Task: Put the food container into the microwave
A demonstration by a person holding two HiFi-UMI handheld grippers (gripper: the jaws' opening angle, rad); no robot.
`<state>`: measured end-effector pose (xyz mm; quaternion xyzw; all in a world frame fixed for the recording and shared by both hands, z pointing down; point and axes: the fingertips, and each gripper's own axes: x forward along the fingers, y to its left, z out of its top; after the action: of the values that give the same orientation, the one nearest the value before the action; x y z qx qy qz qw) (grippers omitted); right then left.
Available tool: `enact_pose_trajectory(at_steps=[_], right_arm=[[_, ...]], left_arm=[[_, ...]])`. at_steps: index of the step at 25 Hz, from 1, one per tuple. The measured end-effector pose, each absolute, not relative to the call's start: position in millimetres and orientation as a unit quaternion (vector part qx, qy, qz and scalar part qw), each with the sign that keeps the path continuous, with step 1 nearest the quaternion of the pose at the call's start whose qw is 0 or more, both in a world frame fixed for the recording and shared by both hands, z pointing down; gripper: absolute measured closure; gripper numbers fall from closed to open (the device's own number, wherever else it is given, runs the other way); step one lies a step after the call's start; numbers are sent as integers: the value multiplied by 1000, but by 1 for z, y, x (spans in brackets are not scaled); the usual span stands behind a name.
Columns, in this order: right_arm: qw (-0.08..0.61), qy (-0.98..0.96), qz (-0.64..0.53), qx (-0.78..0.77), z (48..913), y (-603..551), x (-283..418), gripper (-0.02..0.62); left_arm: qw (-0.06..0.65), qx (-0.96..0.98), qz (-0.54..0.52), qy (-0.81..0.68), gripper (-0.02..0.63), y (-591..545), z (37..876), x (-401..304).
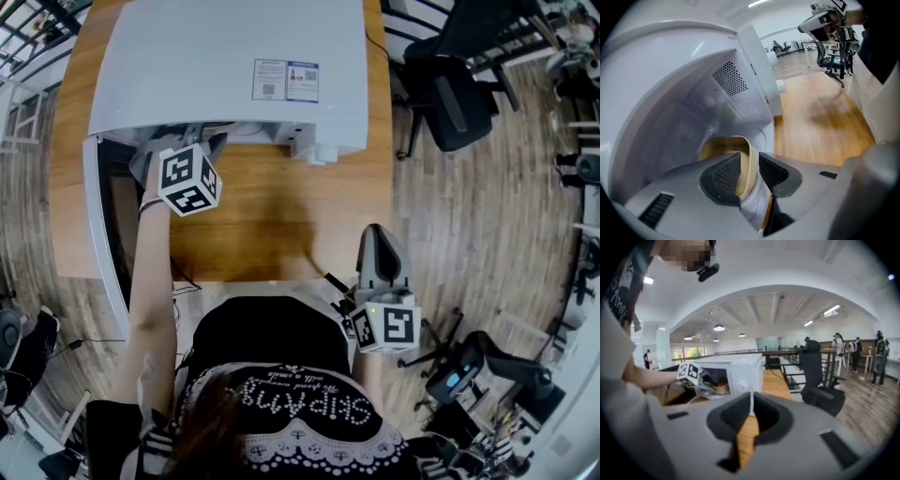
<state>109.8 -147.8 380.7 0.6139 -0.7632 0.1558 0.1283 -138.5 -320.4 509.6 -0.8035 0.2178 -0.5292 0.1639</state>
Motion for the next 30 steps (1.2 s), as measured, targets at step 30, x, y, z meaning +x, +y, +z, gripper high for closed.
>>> enact_pose_trajectory(at_steps=[30], right_arm=[[140,-830,106,529,375,-127,53,541]], left_arm=[[218,-829,-441,265,572,-293,446,-134]])
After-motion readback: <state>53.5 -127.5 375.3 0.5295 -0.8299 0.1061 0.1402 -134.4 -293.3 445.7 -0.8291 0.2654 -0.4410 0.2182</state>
